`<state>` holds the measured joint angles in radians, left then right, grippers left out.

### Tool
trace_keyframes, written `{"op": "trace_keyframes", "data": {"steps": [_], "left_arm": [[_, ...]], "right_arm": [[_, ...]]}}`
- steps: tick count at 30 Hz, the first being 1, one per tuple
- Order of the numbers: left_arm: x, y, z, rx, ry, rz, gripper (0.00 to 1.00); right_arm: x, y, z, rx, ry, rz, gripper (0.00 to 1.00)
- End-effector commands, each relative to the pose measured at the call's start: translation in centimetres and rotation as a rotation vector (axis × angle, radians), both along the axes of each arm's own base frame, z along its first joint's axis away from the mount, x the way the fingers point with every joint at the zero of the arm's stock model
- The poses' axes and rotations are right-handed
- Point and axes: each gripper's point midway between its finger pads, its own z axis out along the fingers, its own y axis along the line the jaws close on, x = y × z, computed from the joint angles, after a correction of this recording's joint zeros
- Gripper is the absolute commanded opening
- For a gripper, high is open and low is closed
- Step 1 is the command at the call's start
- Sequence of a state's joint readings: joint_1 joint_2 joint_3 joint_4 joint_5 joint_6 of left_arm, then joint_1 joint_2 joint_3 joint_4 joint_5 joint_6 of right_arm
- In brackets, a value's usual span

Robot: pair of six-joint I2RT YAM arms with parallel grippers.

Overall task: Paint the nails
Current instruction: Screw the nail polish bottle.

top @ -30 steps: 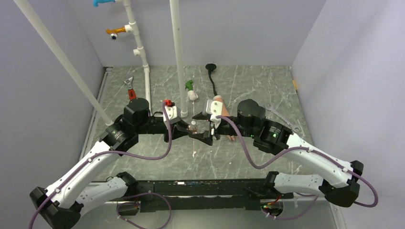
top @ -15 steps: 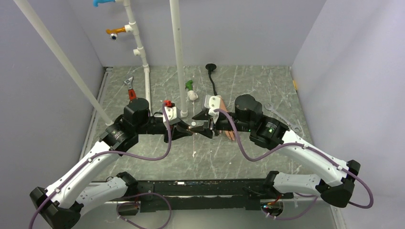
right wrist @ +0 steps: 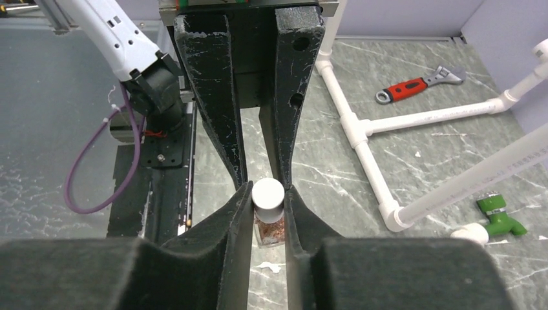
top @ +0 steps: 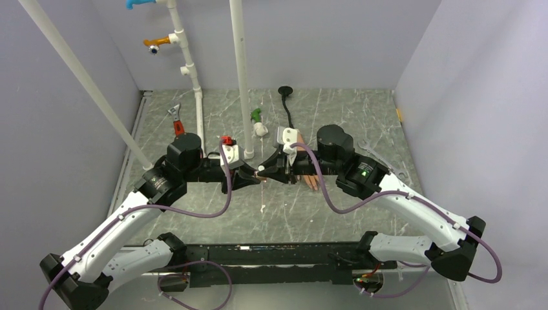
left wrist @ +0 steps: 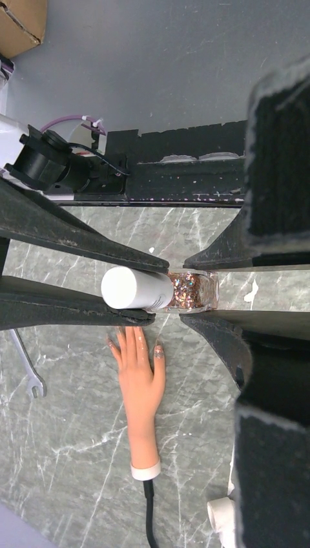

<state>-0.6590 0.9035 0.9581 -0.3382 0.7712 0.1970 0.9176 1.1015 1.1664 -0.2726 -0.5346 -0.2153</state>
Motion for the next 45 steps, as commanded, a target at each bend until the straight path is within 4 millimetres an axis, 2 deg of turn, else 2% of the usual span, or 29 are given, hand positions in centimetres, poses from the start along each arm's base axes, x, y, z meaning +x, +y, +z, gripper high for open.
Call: {"op": "trace_keyframes", "data": {"steps": [1,3,6,15,21,28,35,38,45], "left_arm": [[-0.3,0.0,2.8,-0.060,-0.073,-0.009,0.00],[0.0,0.0,2.8,-0.059,-0.073,0.006,0.00],[0.4,0.1,2.8,-0.059,-0.073,0.029,0.00],[2.3,0.7,2.8,-0.055,-0.075,0.157,0.00],[3.2,1.2,3.1,-0.064,-0.084,0.224,0.00],[3.9,1.4,3.2,-0.069,-0.073,0.273,0.00],[4.2,1.6,3.1,-0.063,-0.076,0.297,0.00],[4.3,1.6,2.8,-0.050,-0.069,0.296,0.00],[4.3,1.7,2.8,-0.047,-0.078,0.295,0.00]], "right_arm": [[-0.4,0.1,1.2,0.033,-0.007,0.026,0.15],[-0.4,0.1,1.0,0.031,-0.003,0.020,0.05],[-0.3,0.0,0.8,0.029,0.007,0.009,0.00],[1.4,-0.3,1.3,0.082,0.064,-0.125,0.00],[1.8,0.0,0.9,0.133,0.186,-0.190,0.00],[2.9,0.0,0.3,0.148,0.243,-0.283,0.00],[2.9,0.0,0.2,0.146,0.250,-0.297,0.00],[2.6,0.3,0.2,0.146,0.253,-0.275,0.12],[2.7,0.1,0.8,0.148,0.218,-0.272,0.68]]}}
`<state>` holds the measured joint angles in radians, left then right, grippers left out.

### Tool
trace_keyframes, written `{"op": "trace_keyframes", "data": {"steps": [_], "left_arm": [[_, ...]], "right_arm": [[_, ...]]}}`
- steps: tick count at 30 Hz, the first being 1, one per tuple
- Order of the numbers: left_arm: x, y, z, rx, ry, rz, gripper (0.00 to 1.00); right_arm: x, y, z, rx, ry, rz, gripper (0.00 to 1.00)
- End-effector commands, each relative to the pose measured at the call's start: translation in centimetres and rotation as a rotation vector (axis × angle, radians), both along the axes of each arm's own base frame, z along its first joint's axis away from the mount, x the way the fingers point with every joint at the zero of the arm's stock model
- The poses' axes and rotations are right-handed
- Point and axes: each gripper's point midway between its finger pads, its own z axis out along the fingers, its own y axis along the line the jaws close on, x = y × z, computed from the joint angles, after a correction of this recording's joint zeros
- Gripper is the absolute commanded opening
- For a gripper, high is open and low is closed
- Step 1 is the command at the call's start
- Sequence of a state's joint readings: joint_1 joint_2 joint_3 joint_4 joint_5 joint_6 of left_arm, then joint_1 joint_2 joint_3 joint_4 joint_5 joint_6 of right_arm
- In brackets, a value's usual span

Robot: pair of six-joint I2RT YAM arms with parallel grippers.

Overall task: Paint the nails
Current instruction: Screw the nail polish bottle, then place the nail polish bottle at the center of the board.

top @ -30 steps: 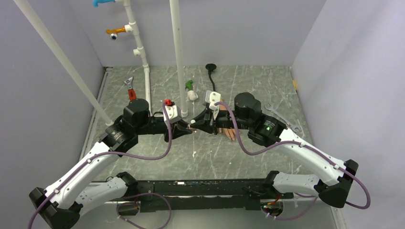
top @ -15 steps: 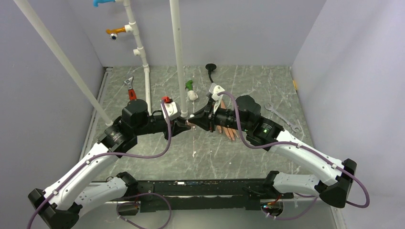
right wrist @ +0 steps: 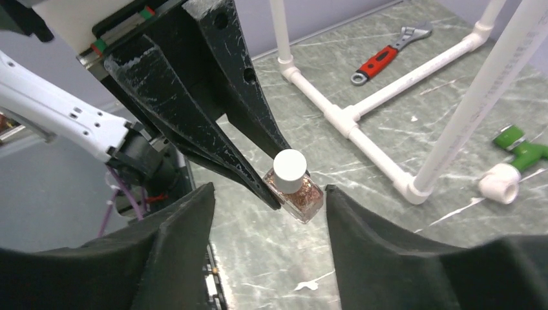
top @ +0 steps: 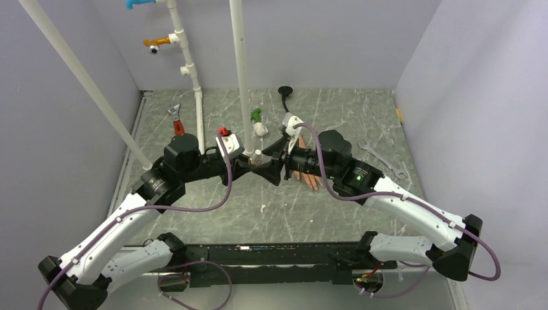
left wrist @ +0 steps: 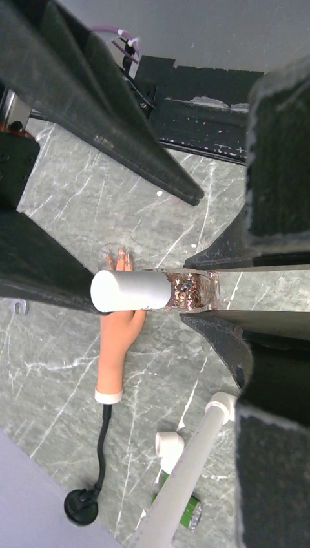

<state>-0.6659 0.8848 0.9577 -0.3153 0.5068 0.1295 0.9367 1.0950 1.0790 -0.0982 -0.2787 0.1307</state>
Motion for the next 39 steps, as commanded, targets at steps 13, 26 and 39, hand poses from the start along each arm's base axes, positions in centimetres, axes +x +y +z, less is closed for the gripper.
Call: {"op": "trace_keyframes", "data": {"steps": [13,26,39], "left_arm": [[-1.2,-0.3,2.4,-0.040,-0.090,-0.087,0.00],[-4.1,-1.3,2.0,-0.034,-0.085,-0.287,0.00],[-3.8,-1.4,1.9,-0.037,-0.067,-0.274,0.00]], "right_arm": [[0.1,-2.2,1.5,-0.038,-0.167,0.008,0.89],[-3.4,-2.4,-0.7,-0.106,-0.192,0.272,0.74],[-3.2,-0.9,-1.2,-0.112,-0.160,0.331,0.44]]}}
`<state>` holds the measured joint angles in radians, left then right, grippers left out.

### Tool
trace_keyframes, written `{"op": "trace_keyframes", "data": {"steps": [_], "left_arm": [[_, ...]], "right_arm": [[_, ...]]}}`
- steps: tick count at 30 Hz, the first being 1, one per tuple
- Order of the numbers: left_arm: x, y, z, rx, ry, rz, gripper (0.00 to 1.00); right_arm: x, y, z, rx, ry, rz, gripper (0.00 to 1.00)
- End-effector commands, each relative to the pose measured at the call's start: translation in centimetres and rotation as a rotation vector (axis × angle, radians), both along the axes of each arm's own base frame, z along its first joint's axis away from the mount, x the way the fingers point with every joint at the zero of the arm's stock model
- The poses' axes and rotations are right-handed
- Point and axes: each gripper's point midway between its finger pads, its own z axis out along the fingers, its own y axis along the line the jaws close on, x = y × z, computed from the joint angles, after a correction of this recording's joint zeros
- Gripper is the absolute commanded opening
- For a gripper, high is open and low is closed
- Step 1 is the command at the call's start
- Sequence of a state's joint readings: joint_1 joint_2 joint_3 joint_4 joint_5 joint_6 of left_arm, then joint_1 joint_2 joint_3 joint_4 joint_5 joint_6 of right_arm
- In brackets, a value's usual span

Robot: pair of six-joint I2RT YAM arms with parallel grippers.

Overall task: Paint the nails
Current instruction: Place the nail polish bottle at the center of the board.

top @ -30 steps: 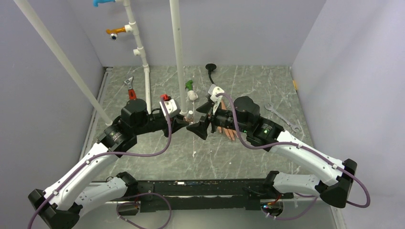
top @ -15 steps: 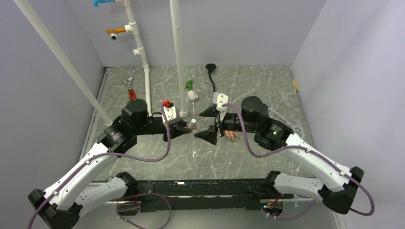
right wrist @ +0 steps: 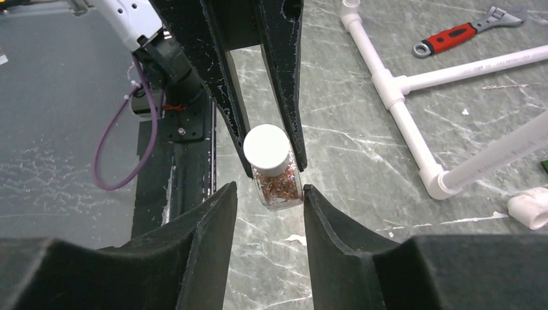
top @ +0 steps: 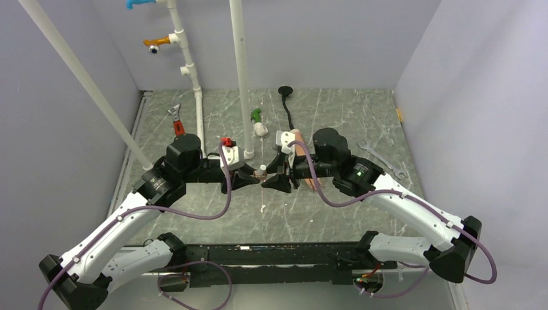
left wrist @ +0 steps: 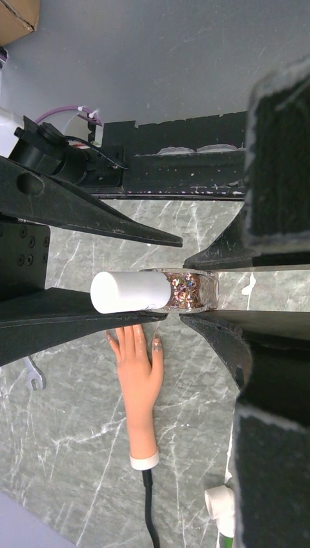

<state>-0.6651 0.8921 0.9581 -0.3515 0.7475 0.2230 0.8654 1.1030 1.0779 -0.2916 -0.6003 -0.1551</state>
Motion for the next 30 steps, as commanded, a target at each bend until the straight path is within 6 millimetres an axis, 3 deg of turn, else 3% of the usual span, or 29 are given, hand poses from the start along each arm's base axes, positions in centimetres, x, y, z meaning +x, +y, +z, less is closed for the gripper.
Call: {"op": "trace_keyframes", "data": {"steps": [1,13,17,18,22,26,29,30], "left_arm": [[-0.1,-0.3,2.2,-0.042,-0.043,-0.023,0.00],[-0.4,-0.6,2.0,-0.039,-0.025,-0.053,0.00],[-0.2,-0.7,1.7,-0.032,-0.012,-0.050,0.02],[-0.1,-0.7,1.7,-0.031,-0.008,-0.047,0.04],[0.1,-0.7,1.5,-0.027,-0.007,-0.031,0.20],[0.5,-0.4,1.3,-0.019,-0.020,-0.001,0.49],[1.0,-0.1,1.3,-0.015,-0.034,0.033,0.61],[1.1,-0.1,1.3,-0.014,-0.037,0.042,0.69]], "right_arm": [[-0.3,0.5,3.0,0.074,-0.050,0.044,0.43],[-0.2,0.9,2.8,0.074,-0.046,0.053,0.17],[-0.4,1.0,2.8,0.081,-0.040,0.067,0.00],[-0.5,1.0,2.8,0.084,-0.039,0.069,0.00],[-0.4,0.9,2.8,0.092,-0.042,0.061,0.00],[0.3,0.6,2.7,0.094,-0.047,0.001,0.00],[0.6,0.4,2.7,0.096,-0.054,-0.025,0.00],[0.7,0.3,2.7,0.098,-0.055,-0.033,0.00]]}}
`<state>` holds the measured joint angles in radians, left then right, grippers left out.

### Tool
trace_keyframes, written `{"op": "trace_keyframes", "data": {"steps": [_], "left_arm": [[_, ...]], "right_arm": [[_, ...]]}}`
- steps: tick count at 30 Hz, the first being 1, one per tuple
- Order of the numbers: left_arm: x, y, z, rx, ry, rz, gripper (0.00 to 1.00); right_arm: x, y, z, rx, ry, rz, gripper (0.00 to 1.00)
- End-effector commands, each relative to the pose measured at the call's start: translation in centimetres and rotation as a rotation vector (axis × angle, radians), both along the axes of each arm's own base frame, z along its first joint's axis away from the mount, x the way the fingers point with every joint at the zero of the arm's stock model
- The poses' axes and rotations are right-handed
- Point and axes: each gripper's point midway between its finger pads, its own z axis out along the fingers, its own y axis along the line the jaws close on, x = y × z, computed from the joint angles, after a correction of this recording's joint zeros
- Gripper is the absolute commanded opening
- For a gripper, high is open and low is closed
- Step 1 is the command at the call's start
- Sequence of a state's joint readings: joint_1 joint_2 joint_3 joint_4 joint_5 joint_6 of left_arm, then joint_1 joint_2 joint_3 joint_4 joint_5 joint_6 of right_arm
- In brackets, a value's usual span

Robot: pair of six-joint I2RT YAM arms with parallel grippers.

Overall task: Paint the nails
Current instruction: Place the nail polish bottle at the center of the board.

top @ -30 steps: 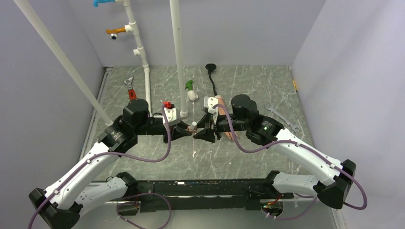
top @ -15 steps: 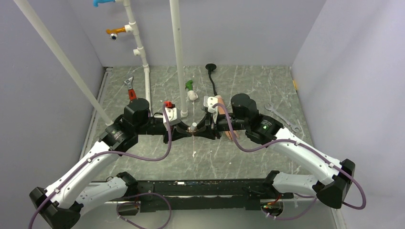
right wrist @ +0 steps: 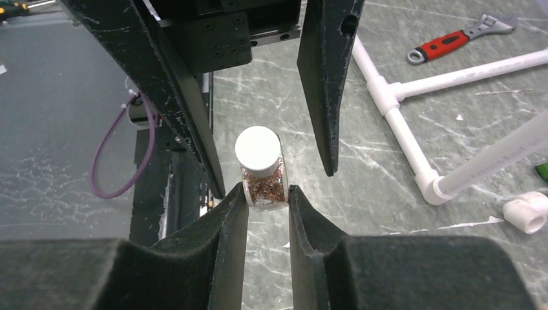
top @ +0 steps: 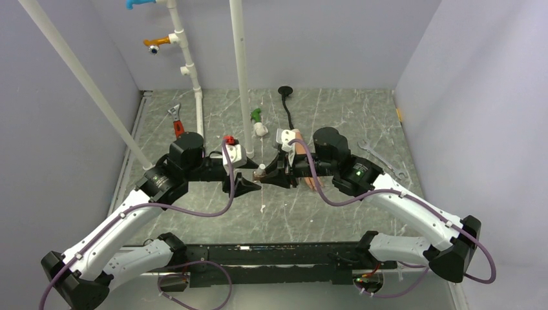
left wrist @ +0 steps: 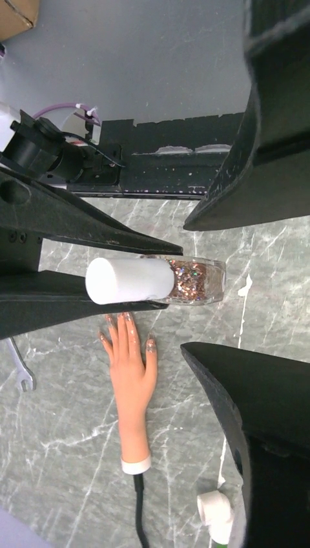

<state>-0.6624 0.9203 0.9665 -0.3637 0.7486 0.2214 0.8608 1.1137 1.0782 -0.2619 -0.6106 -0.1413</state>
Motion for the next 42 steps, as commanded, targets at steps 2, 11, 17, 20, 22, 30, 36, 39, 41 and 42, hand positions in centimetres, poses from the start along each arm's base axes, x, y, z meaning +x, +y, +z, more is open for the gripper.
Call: {"op": "trace_keyframes", "data": {"steps": [2,11,17,20,22,30,36,39,41,42], "left_arm": [[1.2,0.3,2.0,-0.033,-0.076,0.067,0.83],[3.9,2.6,2.8,-0.019,-0.140,0.288,0.99],[7.4,7.1,4.7,-0.076,-0.232,0.637,0.99],[8.3,8.7,4.9,-0.082,-0.235,0.744,0.99],[9.0,9.9,4.9,-0.077,-0.231,0.830,0.99],[10.8,14.4,5.1,-0.113,-0.200,1.095,0.99],[10.6,15.3,5.5,-0.134,-0.236,1.127,0.99],[10.5,15.1,5.5,-0.120,-0.231,1.112,0.99],[10.3,15.0,5.7,-0.136,-0.238,1.102,0.99],[10.2,15.0,5.8,-0.148,-0.242,1.096,0.99]], "right_arm": [[0.6,-0.2,2.5,0.081,-0.059,-0.045,0.00],[4.1,-1.7,0.9,0.057,-0.026,-0.286,0.00],[6.7,-2.3,-2.6,0.025,0.091,-0.465,0.00],[7.3,-1.5,-4.6,0.019,0.139,-0.484,0.00],[7.7,-1.1,-6.0,0.011,0.160,-0.489,0.00],[9.8,1.4,-11.8,-0.019,0.193,-0.495,0.00],[11.6,3.5,-16.4,-0.043,0.226,-0.508,0.00],[12.3,4.2,-18.4,-0.054,0.235,-0.529,0.00],[12.8,4.5,-19.5,-0.058,0.227,-0.559,0.00],[13.1,4.6,-20.0,-0.056,0.223,-0.572,0.00]]}}
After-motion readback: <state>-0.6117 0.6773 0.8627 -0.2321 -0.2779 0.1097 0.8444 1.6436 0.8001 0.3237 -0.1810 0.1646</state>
